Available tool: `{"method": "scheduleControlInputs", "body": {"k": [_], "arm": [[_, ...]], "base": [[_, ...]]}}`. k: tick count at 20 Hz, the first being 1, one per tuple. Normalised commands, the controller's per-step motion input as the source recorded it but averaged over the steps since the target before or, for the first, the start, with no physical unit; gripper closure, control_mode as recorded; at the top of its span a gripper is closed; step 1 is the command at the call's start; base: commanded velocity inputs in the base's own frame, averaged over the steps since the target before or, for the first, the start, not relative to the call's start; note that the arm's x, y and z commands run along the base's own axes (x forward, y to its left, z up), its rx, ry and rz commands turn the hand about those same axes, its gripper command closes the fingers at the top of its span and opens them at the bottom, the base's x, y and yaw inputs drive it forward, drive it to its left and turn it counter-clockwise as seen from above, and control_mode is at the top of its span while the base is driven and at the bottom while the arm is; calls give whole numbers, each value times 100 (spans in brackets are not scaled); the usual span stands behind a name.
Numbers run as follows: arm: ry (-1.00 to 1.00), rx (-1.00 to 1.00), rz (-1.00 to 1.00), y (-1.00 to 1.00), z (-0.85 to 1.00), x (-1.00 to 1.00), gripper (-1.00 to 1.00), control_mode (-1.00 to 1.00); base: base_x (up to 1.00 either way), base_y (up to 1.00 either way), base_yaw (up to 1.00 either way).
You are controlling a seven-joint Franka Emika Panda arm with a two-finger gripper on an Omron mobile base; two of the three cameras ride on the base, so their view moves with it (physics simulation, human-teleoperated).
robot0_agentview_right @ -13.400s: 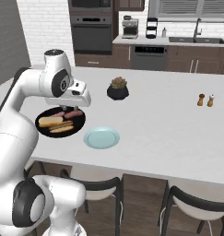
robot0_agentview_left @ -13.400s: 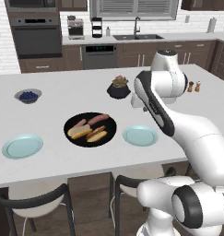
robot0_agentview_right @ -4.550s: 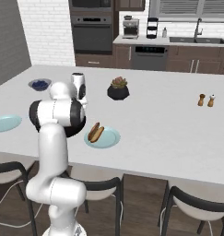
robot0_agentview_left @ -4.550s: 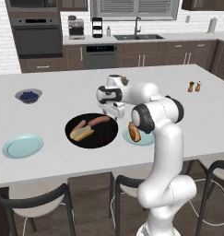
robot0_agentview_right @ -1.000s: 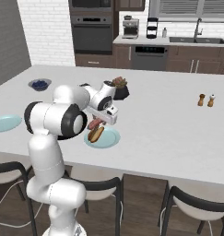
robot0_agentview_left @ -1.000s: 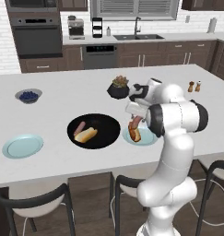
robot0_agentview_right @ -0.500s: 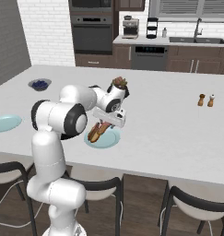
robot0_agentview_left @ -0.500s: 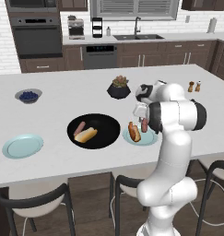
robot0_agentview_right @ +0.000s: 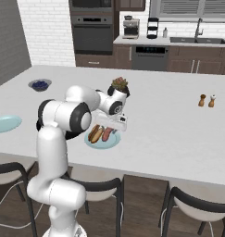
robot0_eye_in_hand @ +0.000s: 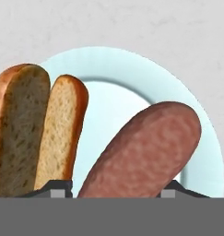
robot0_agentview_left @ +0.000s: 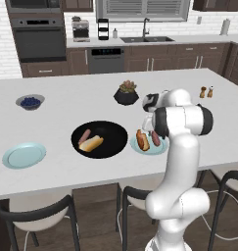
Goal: Place one bun and one sausage from the bowl on each plate.
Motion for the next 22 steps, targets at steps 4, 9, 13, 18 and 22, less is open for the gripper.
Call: {"method": "scheduleControlInputs", "body": {"k": [4, 9, 13, 18, 22], "arm": [[0, 0, 8, 0, -23, -5, 100, -100], [-1, 0, 3, 0, -29, -5, 100, -100], [0, 0, 1, 0, -15, 0, 100, -100], [0, 0, 0, 0, 0, 0, 100, -100], [0, 0, 0, 0, 0, 0, -100, -100]], "base": [[0, 0, 0], [0, 0, 0], [0, 0, 0], [0, 0, 0], [0, 0, 0]]}}
